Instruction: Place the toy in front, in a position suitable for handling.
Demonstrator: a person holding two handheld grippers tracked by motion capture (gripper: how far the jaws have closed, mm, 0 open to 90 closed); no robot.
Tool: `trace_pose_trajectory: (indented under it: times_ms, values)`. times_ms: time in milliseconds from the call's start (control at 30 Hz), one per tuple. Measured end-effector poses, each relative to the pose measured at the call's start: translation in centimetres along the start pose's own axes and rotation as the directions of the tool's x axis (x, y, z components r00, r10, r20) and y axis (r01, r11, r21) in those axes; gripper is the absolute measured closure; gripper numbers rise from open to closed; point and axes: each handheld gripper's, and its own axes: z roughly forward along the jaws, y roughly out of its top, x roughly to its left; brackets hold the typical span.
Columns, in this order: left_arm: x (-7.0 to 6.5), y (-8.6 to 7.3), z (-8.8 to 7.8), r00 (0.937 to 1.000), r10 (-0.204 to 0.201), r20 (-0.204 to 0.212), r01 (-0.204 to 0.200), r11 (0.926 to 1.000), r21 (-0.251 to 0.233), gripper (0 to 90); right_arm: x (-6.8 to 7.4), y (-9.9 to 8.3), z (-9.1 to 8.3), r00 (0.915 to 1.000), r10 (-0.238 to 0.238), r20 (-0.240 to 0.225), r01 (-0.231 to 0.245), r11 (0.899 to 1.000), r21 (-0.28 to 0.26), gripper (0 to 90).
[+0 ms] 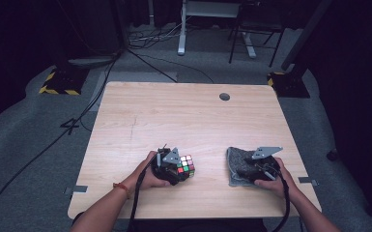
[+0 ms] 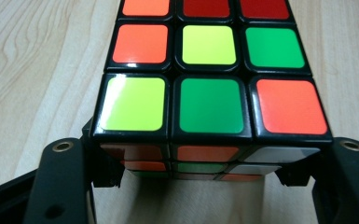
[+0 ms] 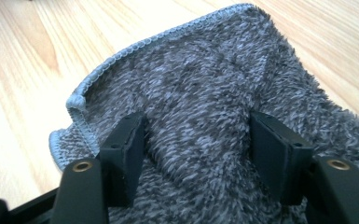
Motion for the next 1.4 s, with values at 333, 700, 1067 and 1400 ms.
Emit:
trace_pose_trajectory:
  times_ms: [333,700,1067,1400]
  values:
    - [0.1,-0.4,-0.3,0.9998,-0.011,-0.015,0.012,0.9999,0.007,26.0,1.6,3.6,3.0,0.9928,-0.101,-0.064,0.101,0.995,-0.002,30.9]
    - [0.2,-0.5,-0.4,0.9979,-0.040,-0.052,0.041,0.9990,0.020,15.9,0.8,1.6,1.0,0.9961,-0.088,-0.013,0.088,0.996,-0.003,29.6]
    - [-0.1,-0.3,-0.1,0.9938,-0.080,-0.078,0.082,0.9964,0.021,15.5,0.5,1.1,1.1,0.9971,-0.053,-0.056,0.052,0.999,-0.013,50.3]
    - [-0.5,0.2,0.3,0.9966,-0.059,-0.058,0.060,0.9982,0.004,21.7,0.8,1.2,0.9,0.9953,-0.068,-0.069,0.066,0.998,-0.025,75.3]
